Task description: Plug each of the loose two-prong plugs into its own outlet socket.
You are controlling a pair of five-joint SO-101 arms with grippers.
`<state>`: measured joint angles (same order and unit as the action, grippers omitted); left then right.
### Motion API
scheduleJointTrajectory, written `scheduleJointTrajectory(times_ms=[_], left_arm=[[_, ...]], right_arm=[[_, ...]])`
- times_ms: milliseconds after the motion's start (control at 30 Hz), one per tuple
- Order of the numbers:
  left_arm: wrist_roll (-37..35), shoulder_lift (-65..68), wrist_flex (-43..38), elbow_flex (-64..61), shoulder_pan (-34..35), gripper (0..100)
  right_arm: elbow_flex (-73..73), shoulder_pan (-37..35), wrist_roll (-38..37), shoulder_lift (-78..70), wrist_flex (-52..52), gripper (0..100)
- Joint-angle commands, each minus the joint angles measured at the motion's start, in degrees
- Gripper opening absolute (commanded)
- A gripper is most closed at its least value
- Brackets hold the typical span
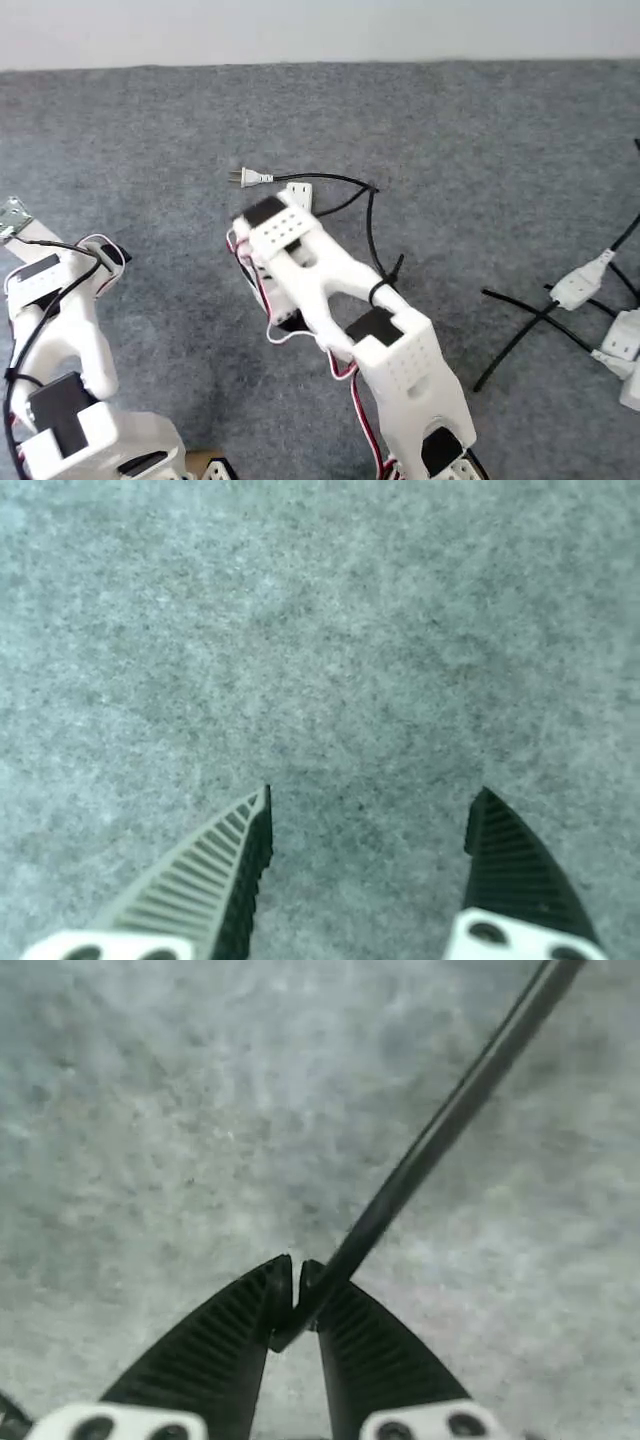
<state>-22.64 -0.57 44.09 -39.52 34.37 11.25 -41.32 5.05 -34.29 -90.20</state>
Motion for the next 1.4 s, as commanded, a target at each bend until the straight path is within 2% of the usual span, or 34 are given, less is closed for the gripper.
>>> scheduleJointTrajectory(times_ms=[0,200,333,533,667,767,967,1367], left_arm=[[2.37,-0.53,-1.41,0.57,-0.26,30],[2.55,-0.53,-1.41,0.57,-0.44,30],[2.64,-0.53,-1.41,0.57,-0.44,30],[2.73,-0.53,-1.41,0.48,-0.44,30],[2.73,-0.53,-1.41,0.48,-0.44,30],[2.81,-0.53,-1.41,0.48,-0.44,30],[2.81,-0.53,-1.41,0.48,-0.44,30],[2.81,-0.53,-1.41,0.48,-0.53,30]], right_arm=[[-9.93,-0.92,-1.14,12.97,10.07,3.5],[-20.13,-0.48,-1.85,30.90,13.32,15.4],[-22.95,-0.48,-2.29,37.05,13.58,15.8],[-22.95,0.75,-2.11,37.76,16.04,15.8],[-22.95,3.30,-1.93,37.58,24.22,15.8],[-22.68,6.99,0.00,35.12,32.75,15.8],[-15.74,9.36,1.23,24.04,40.31,15.8],[13.89,12.44,1.41,-1.54,38.11,15.8]])
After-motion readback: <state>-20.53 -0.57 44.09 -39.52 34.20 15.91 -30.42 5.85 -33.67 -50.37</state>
